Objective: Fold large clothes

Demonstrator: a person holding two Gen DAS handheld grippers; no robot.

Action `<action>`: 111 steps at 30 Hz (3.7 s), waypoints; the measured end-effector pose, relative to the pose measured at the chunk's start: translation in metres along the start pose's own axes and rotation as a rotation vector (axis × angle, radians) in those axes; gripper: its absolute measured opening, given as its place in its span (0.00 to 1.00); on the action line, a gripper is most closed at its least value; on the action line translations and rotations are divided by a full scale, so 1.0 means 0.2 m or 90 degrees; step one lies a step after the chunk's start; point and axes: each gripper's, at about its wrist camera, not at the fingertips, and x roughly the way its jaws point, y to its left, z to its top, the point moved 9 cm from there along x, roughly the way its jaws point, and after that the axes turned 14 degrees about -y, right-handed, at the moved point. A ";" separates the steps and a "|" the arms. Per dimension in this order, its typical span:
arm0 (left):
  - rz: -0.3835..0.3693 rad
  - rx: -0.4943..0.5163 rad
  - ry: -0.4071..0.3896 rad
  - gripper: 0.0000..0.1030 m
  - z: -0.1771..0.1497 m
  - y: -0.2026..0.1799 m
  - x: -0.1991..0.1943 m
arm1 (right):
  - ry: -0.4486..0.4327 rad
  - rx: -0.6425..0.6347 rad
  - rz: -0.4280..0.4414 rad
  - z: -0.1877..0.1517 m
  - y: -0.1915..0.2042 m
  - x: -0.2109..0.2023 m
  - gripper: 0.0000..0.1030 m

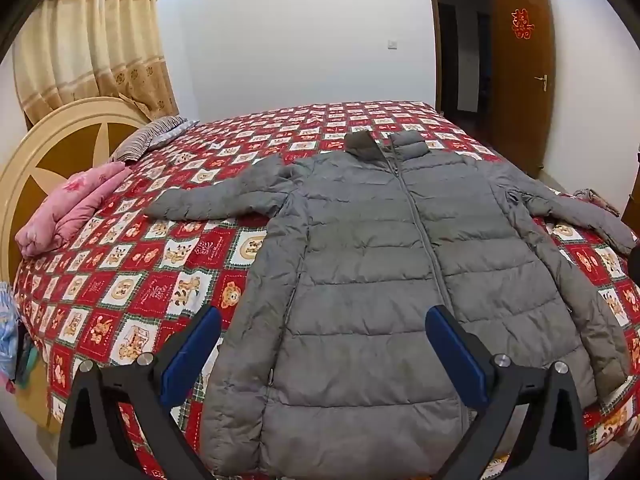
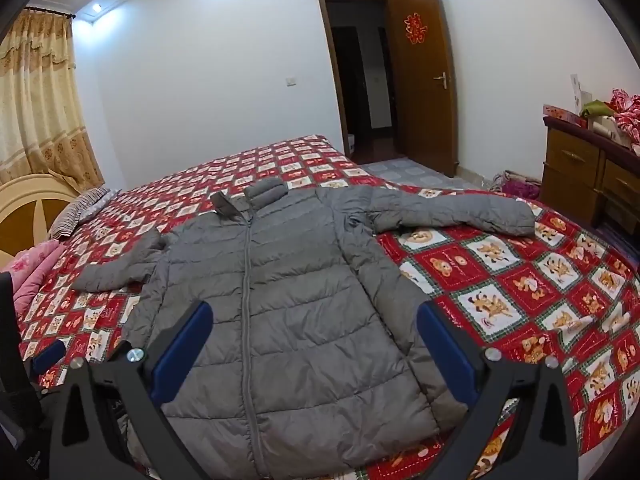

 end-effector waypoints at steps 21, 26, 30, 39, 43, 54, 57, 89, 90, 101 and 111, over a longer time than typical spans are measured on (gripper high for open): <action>0.005 0.009 0.009 0.99 -0.03 0.02 0.01 | 0.004 0.005 0.004 -0.01 0.01 0.00 1.00; 0.009 0.020 0.009 0.99 -0.03 0.01 0.01 | 0.004 0.007 0.004 0.00 0.01 0.00 1.00; 0.007 0.017 0.009 0.99 -0.03 0.01 0.01 | 0.003 0.006 0.003 0.00 0.01 0.00 1.00; 0.005 0.018 0.011 0.99 -0.04 0.00 0.01 | 0.004 0.006 0.004 -0.01 0.00 0.00 1.00; 0.003 0.015 0.012 0.99 -0.04 0.00 0.01 | 0.007 0.004 0.005 -0.01 0.00 0.00 1.00; -0.002 0.016 0.013 0.99 -0.05 -0.01 0.03 | 0.011 -0.003 0.004 -0.01 0.02 0.03 1.00; -0.003 0.016 0.015 0.99 -0.05 -0.01 0.03 | 0.015 -0.003 0.003 -0.02 0.02 0.04 1.00; -0.017 0.003 0.010 0.99 -0.02 0.00 0.02 | 0.020 -0.012 -0.002 -0.02 0.01 0.07 1.00; -0.016 0.003 0.012 0.99 -0.02 0.00 0.03 | 0.021 -0.012 -0.001 -0.03 0.01 0.08 1.00; -0.091 -0.032 0.032 0.99 0.09 0.09 0.33 | 0.073 0.051 -0.017 0.02 -0.27 0.36 1.00; -0.108 -0.008 0.029 0.99 0.25 0.28 0.94 | 0.073 0.308 -0.201 0.15 -1.42 0.80 0.91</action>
